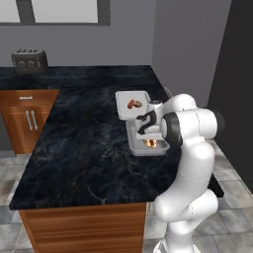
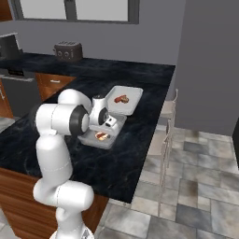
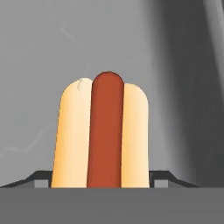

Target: Place the cold items (mushroom and carrot) from the fridge in one tupperware on the dining counter. Place the warm items (kebab skewer and hot dog) in the stove area in another tupperware.

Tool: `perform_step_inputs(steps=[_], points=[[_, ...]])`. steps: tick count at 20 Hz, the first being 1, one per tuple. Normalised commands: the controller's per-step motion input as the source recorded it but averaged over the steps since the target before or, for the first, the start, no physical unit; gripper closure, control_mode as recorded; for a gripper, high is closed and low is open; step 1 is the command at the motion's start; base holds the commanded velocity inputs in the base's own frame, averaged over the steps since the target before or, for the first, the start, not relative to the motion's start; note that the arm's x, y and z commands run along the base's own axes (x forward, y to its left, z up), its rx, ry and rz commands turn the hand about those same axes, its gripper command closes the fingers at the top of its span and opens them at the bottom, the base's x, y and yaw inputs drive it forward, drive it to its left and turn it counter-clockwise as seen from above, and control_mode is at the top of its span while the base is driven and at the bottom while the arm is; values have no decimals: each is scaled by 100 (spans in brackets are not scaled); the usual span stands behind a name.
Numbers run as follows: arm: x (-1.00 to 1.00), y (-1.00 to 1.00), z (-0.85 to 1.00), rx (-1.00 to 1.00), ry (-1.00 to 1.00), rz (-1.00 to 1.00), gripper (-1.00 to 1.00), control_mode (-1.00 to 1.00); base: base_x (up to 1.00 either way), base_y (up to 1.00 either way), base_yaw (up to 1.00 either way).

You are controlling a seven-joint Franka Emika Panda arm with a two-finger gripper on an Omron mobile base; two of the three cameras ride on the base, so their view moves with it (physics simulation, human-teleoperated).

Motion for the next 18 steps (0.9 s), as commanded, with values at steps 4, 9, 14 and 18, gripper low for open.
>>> perform_step_inputs(steps=[4, 9, 14, 18], points=[[23, 18, -23, 0, 0, -8, 100, -100, 0, 0, 0], [21, 7, -21, 0, 0, -4, -100, -100, 0, 0, 0], [4, 0, -7, 0, 0, -1, -100, -100, 0, 0, 0], [-28, 0, 31, 0, -4, -3, -100, -100, 0, 0, 0]])
